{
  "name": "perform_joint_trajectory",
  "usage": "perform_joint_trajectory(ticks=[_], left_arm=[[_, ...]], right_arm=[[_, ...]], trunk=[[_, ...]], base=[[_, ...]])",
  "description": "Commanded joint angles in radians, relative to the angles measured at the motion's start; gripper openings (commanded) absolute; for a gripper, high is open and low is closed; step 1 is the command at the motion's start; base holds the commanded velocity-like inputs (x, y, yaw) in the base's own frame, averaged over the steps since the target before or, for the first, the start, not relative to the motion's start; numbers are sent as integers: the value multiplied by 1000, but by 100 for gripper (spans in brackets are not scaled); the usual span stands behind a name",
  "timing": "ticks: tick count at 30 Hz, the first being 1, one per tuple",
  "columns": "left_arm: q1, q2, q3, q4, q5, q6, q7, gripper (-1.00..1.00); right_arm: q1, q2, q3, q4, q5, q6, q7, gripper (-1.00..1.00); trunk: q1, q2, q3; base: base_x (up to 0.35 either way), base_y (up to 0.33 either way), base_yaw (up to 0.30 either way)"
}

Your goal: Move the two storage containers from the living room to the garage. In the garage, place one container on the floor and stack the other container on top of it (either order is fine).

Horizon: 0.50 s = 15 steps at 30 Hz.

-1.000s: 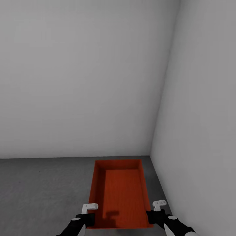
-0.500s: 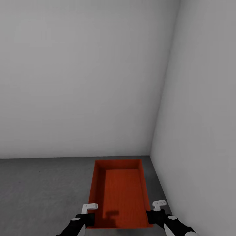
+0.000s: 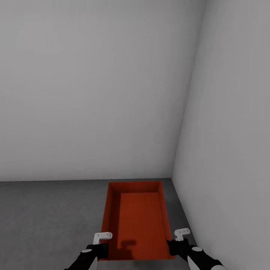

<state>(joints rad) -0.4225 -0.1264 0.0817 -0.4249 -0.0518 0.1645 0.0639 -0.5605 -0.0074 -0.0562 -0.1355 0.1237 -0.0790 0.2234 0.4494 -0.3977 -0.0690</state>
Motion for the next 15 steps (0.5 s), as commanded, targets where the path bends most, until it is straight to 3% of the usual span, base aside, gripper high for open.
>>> perform_joint_trajectory(ticks=[1,15], left_arm=[[-1,48,31,0,10,5,-3,-100],[-1,48,33,0,9,-15,-2,-100]], right_arm=[[-1,-16,-16,-3,-2,-5,54,-100],[-1,-16,-16,-3,-1,-5,54,-100]], trunk=[[1,-2,-2],[1,-2,-2]], base=[[0,0,0],[0,0,0]])
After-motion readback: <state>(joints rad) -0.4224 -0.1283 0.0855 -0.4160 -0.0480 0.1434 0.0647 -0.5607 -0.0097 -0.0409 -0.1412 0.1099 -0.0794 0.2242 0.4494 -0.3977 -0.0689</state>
